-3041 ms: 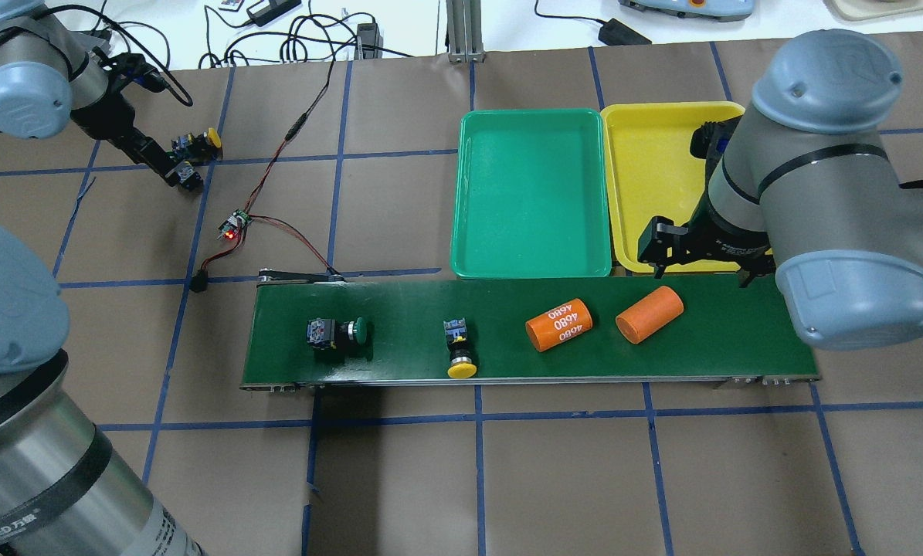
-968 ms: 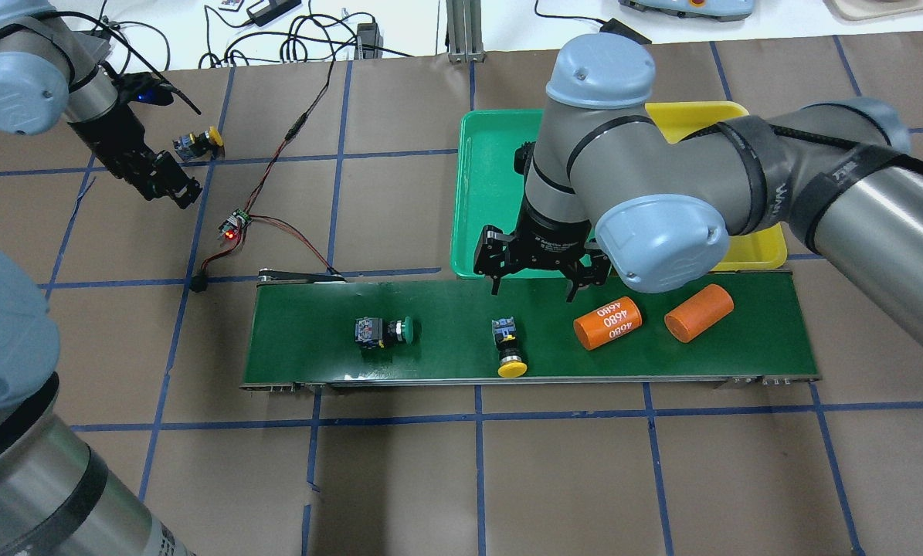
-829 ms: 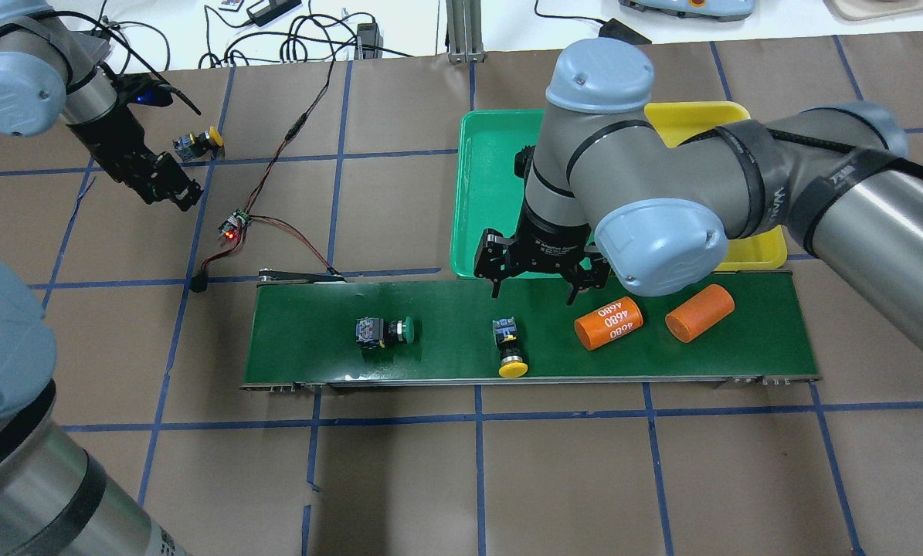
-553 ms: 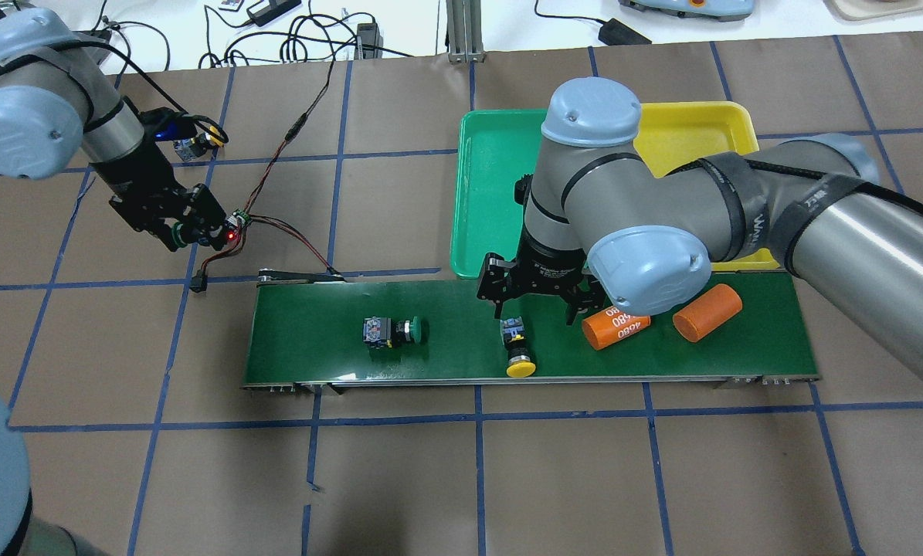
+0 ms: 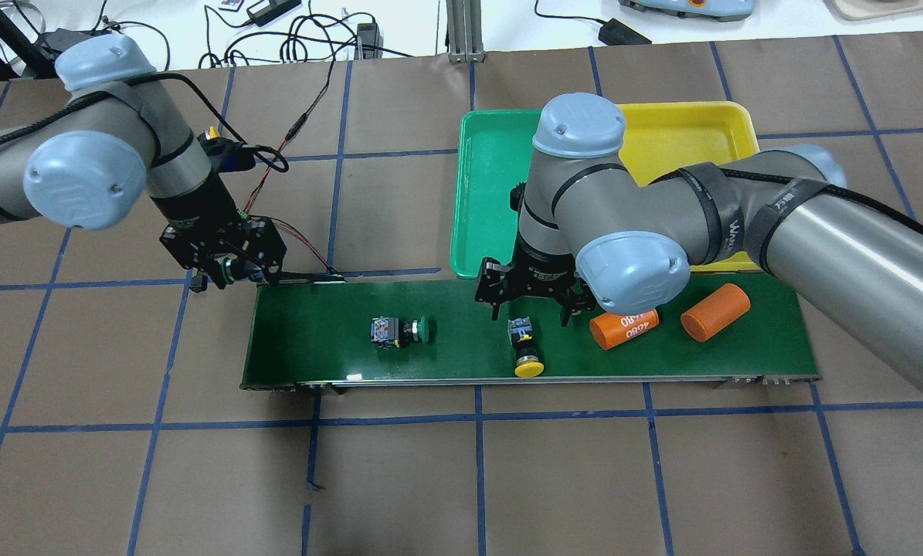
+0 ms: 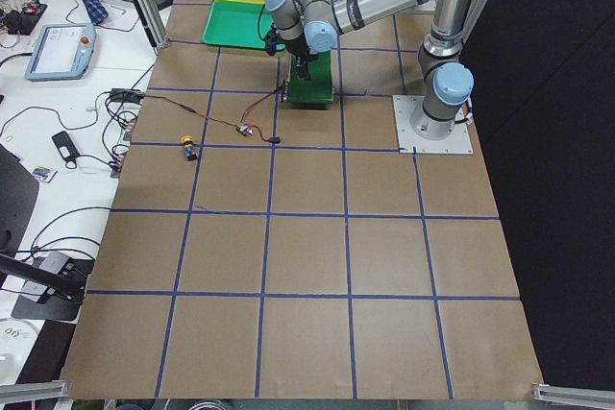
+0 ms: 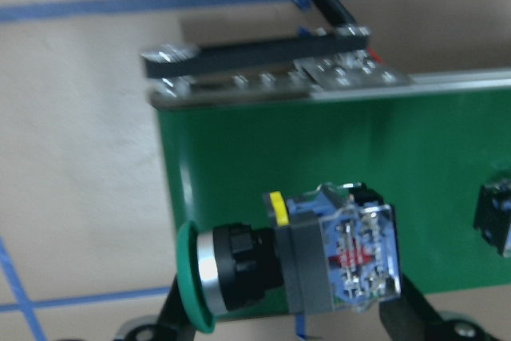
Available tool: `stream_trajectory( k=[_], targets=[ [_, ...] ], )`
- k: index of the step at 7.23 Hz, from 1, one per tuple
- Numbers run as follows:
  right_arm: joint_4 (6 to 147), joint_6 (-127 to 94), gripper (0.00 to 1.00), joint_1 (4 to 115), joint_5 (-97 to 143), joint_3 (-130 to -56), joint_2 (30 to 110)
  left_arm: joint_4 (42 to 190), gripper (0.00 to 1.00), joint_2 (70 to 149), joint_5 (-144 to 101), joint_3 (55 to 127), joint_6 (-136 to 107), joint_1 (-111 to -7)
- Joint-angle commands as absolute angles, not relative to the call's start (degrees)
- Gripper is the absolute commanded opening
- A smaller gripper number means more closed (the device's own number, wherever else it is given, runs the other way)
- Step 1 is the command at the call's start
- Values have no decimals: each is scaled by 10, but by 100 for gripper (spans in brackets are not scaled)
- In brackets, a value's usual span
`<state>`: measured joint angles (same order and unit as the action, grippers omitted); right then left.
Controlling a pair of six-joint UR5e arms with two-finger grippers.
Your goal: Sort buttons by color to trays
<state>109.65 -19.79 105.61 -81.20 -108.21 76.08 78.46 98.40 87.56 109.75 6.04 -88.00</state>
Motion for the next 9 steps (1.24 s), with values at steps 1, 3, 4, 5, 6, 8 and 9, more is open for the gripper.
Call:
stream_trajectory(
  k=[1,3,4,5,6,8,9],
  targets=[
    [1088,-200,17,1056,-814,-1090,758,722,57,982,872,1154,50,-896],
    [1076,-238,0,1056,-811,-1089,759,711,100,977,873,1144,63,-896],
    [1075,-239,0,1056,-811,-1083,763,710,100,975,874,1130,72,-889],
    [1078,-238,0,1051,-811,-1073,776,721,100,975,880,1083,144,-863],
    [1077,-239,0,1036,-812,-1051,780,774,100,998,879,1013,196,-798],
    [1086,-224,0,960,-857,-977,774,776,100,1088,881,868,185,-759],
    [1095,-166,0,929,-879,-940,754,776,100,1150,885,785,167,-744]
  ],
)
